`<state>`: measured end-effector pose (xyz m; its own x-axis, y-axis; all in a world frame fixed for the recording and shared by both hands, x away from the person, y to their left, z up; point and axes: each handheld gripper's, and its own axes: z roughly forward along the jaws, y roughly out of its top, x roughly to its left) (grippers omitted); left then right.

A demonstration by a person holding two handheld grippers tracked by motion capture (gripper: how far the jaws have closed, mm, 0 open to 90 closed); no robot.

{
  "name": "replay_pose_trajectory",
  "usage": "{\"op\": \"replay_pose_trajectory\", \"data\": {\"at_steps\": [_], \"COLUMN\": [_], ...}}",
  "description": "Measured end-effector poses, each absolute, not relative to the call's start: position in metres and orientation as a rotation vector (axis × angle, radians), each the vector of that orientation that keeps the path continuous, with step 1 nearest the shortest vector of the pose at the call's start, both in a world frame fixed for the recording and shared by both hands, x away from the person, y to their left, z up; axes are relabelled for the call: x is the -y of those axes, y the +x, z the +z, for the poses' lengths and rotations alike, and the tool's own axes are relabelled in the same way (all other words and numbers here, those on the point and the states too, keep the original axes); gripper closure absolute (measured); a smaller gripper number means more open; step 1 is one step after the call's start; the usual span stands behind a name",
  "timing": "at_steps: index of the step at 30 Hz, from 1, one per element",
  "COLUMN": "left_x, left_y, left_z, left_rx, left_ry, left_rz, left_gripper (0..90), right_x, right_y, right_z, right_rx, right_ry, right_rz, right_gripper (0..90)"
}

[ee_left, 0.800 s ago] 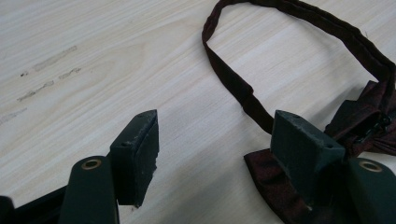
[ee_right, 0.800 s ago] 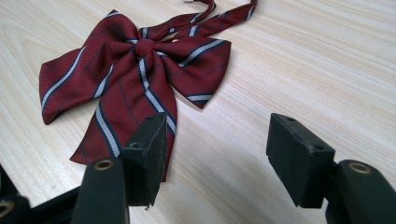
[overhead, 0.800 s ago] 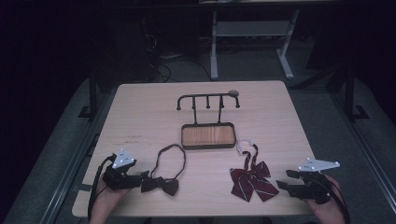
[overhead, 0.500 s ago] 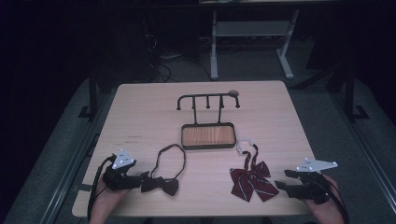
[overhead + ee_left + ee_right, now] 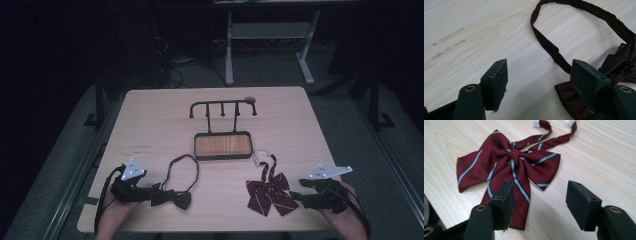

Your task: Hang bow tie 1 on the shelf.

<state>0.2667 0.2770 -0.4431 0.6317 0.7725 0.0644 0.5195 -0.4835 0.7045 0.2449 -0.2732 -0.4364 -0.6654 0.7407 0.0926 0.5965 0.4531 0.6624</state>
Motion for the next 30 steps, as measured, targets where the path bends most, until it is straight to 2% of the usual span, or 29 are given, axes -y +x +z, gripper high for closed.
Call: {"op": "replay_pose_trajectory", "data": {"at_steps": [11, 30], "left_x": [-0.277, -0.279], "left_y": [0.263, 0.264], "left_z": [-0.441, -0.441], "left_rx": [-0.994, -0.988], "left_ry": [2.192, 2.204], "left_rz": [0.533, 0.536], "left_gripper": [30.3, 30.3], "right_x": [0.262, 0.255], "right_y": [0.267, 0.31], "right_z": [-0.419, -0.414], "right_rx": [-2.583, -2.655], "right_ry": [1.172, 1.267], "right_rz": [0.955, 0.965], "right_gripper": [35.8, 26.4]}}
